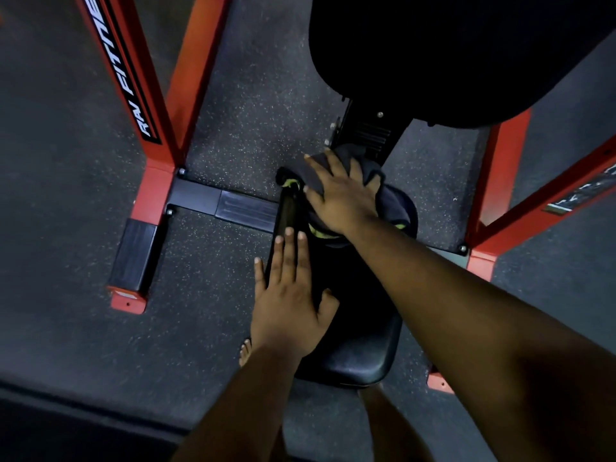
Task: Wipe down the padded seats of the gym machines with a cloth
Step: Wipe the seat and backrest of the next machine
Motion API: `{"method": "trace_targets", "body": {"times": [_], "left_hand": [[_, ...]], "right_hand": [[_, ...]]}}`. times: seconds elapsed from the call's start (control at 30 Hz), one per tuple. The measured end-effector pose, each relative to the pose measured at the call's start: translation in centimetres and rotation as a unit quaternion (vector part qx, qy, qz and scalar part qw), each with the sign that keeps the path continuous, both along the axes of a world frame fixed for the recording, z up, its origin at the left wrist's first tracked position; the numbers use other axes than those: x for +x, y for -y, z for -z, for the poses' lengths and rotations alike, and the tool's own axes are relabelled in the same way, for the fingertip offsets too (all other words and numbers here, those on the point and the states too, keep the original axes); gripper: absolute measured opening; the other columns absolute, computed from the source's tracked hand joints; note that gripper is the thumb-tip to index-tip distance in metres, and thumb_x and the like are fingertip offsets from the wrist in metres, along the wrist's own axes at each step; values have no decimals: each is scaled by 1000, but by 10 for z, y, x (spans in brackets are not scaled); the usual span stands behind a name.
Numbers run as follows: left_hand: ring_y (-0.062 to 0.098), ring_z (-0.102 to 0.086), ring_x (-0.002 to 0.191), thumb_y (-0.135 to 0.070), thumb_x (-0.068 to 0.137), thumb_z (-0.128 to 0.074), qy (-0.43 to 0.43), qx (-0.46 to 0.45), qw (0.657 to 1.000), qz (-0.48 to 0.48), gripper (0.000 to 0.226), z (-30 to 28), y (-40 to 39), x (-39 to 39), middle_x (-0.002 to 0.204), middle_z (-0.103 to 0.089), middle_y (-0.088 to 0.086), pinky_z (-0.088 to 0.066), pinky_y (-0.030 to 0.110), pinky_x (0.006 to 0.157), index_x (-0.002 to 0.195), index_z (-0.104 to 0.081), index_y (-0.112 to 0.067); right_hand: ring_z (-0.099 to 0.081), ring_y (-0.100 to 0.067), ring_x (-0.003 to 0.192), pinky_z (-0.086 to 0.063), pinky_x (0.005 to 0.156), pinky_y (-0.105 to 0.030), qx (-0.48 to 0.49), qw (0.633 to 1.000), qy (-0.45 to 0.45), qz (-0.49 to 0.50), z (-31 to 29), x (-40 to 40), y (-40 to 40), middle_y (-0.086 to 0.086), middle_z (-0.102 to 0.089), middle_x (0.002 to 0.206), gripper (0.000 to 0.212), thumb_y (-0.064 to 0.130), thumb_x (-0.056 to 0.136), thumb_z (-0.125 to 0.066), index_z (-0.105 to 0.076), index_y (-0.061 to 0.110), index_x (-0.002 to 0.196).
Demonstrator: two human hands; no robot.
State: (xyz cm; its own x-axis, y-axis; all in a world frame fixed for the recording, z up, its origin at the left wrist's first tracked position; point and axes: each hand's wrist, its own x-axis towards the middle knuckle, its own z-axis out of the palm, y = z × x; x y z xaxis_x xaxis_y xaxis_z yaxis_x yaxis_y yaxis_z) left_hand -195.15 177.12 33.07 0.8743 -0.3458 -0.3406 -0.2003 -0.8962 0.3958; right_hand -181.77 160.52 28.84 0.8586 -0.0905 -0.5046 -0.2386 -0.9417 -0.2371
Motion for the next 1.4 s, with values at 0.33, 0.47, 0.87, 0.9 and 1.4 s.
{"method": "trace_targets", "body": {"times": [0.33,0.47,0.87,0.9,1.4], "left_hand": [[14,4,159,-38,94,-31,21,-143,980,-137,78,-10,-18,-18,173,1,3,0,63,125,164,-9,-15],[9,-1,158,-39,99,-27,26,-212,962,-170,71,-8,-24,-21,173,-3,2,2,60,126,164,-12,-17],[3,-4,157,-53,93,-27,-102,-221,953,-182,75,-49,-60,-44,171,-3,-11,-5,55,128,164,-15,-29],[5,-2,157,-54,95,-27,-121,-183,963,-154,75,-52,-59,-49,171,0,-11,-2,54,128,164,-11,-30],[13,-72,108,-74,73,-74,-407,-319,832,-203,75,-259,-20,-19,119,-75,-4,-57,34,98,129,-66,-25]], "right_hand": [[-2,-30,157,-14,112,-78,16,999,47,-5,-20,-53,-18,13,-5,171,63,54,98,-39,-17,53,157],[1,-33,157,-11,113,-77,-2,1000,10,24,-9,-18,-34,12,-3,172,62,58,98,-36,-19,52,157],[-14,-34,153,-28,107,-71,56,976,33,-209,-91,-233,-51,7,-12,171,70,52,92,-54,-23,49,155],[-18,-34,152,-32,106,-70,45,975,26,-217,-91,-246,-37,8,-13,171,71,52,93,-54,-19,51,156],[-21,-33,150,-32,107,-69,-3,994,96,59,-305,-242,-24,7,-14,169,68,43,94,-60,-26,54,153]]}}
